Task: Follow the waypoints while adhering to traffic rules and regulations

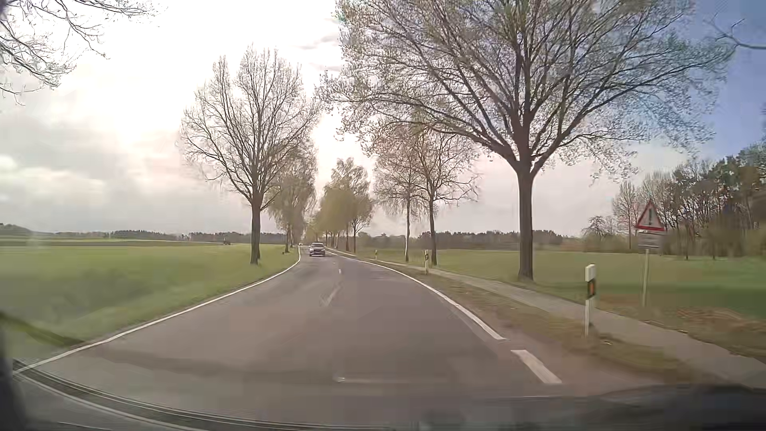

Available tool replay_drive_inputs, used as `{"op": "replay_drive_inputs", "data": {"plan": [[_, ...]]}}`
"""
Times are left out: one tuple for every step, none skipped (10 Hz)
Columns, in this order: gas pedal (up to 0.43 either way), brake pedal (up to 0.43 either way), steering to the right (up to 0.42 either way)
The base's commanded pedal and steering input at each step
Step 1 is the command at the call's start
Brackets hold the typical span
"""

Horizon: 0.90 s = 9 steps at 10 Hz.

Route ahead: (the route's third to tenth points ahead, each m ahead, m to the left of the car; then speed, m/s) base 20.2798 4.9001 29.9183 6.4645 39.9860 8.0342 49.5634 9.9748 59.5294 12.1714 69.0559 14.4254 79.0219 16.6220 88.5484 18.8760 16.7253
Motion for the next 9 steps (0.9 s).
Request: {"op": "replay_drive_inputs", "data": {"plan": [[0.177, 0.0, -0.038], [0.197, 0.0, -0.038], [0.22, 0.0, -0.036], [0.24, 0.0, -0.035], [0.24, 0.0, -0.034], [0.24, 0.0, -0.03], [0.24, 0.0, -0.025], [0.24, 0.0, -0.025], [0.24, 0.0, -0.026]]}}
